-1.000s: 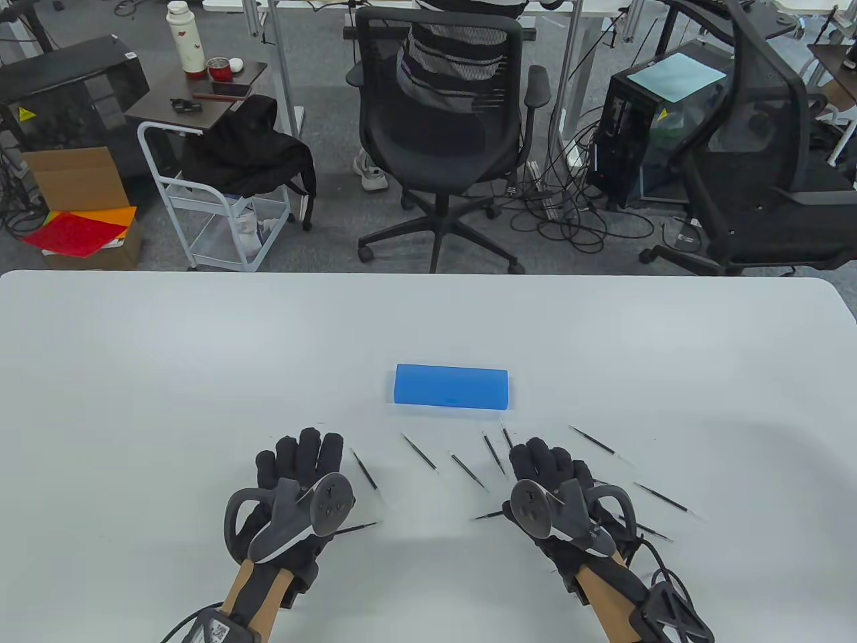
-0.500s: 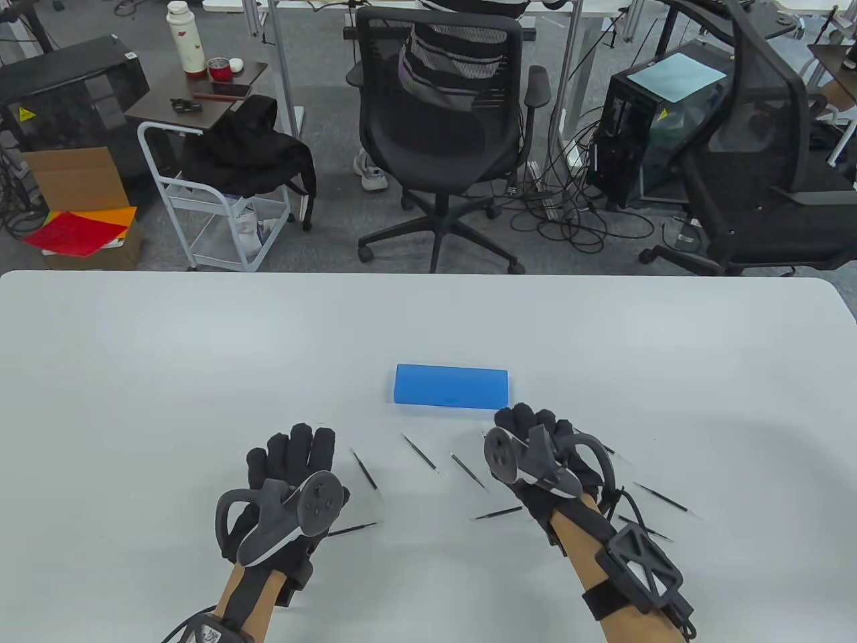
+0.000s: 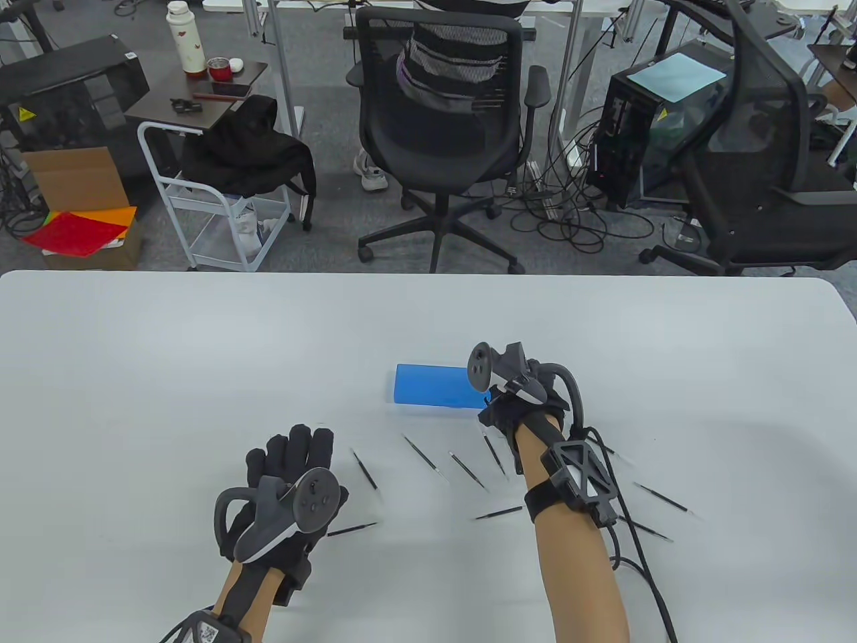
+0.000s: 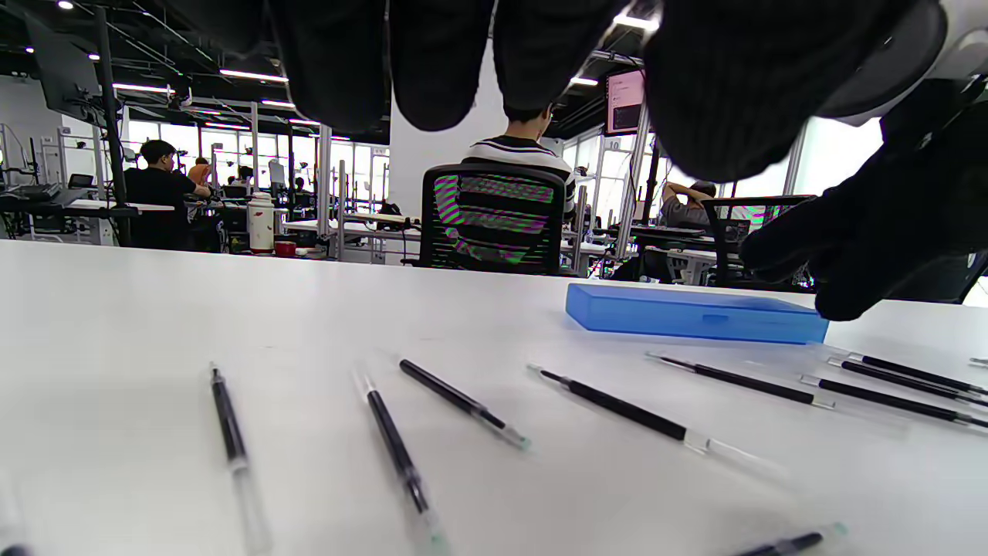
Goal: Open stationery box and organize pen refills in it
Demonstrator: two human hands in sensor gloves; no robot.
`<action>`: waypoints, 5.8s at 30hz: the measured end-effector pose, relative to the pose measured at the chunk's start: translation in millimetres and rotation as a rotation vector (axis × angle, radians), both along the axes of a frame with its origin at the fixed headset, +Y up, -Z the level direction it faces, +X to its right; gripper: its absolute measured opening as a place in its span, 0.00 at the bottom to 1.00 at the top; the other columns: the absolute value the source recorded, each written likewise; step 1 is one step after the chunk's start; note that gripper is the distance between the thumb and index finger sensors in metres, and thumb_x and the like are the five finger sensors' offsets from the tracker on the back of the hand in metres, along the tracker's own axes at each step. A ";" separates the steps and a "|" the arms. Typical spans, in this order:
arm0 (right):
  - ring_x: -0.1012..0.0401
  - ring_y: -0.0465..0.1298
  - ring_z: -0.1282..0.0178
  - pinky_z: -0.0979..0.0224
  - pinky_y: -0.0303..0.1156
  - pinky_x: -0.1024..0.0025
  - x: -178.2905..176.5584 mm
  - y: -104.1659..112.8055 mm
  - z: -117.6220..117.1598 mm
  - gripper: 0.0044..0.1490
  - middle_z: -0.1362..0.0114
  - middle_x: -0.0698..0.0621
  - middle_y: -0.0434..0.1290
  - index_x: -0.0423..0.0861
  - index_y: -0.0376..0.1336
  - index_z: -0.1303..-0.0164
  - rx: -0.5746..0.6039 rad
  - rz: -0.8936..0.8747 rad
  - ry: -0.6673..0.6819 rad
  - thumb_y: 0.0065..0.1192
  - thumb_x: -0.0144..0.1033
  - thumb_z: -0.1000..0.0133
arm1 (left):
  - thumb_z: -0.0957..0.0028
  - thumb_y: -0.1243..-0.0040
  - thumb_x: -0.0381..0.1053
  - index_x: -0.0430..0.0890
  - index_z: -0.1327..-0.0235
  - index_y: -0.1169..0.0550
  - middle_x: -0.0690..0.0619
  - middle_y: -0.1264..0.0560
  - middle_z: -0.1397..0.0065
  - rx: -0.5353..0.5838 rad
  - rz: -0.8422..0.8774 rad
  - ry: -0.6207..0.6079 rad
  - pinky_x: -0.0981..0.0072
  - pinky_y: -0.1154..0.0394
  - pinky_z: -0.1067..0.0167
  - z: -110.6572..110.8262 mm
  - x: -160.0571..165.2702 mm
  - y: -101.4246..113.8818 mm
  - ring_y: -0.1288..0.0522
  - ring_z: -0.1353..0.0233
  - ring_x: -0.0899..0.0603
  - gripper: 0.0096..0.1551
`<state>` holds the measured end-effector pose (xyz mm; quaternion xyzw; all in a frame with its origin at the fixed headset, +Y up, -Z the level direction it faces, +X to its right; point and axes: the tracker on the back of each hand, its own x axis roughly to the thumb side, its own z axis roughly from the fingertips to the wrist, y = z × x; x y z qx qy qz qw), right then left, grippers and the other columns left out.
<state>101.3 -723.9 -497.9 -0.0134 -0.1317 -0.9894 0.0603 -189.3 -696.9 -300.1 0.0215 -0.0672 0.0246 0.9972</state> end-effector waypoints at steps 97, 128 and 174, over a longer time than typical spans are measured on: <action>0.43 0.73 0.21 0.19 0.65 0.40 11.0 -4.3 237.6 0.46 0.22 0.44 0.77 0.54 0.67 0.26 0.181 -0.223 0.637 0.69 0.61 0.55 | 0.65 0.23 0.63 0.43 0.17 0.37 0.46 0.29 0.17 -0.053 -0.452 -0.589 0.28 0.39 0.24 61.7 126.4 -40.8 0.20 0.25 0.38 0.63; 0.45 0.78 0.27 0.22 0.68 0.40 12.7 3.2 172.9 0.34 0.34 0.47 0.85 0.55 0.67 0.26 -0.045 -0.450 0.516 0.57 0.45 0.45 | 0.73 0.30 0.72 0.36 0.16 0.62 0.36 0.53 0.11 -0.015 -0.506 -0.441 0.25 0.45 0.25 56.8 119.3 -37.1 0.41 0.15 0.26 0.86; 0.53 0.80 0.35 0.24 0.73 0.47 41.9 -24.9 176.5 0.33 0.38 0.54 0.85 0.56 0.72 0.37 0.287 0.134 0.557 0.79 0.36 0.55 | 0.71 0.31 0.73 0.39 0.17 0.65 0.40 0.55 0.10 -0.076 -0.460 -0.437 0.24 0.45 0.25 50.3 112.9 -37.9 0.40 0.16 0.26 0.85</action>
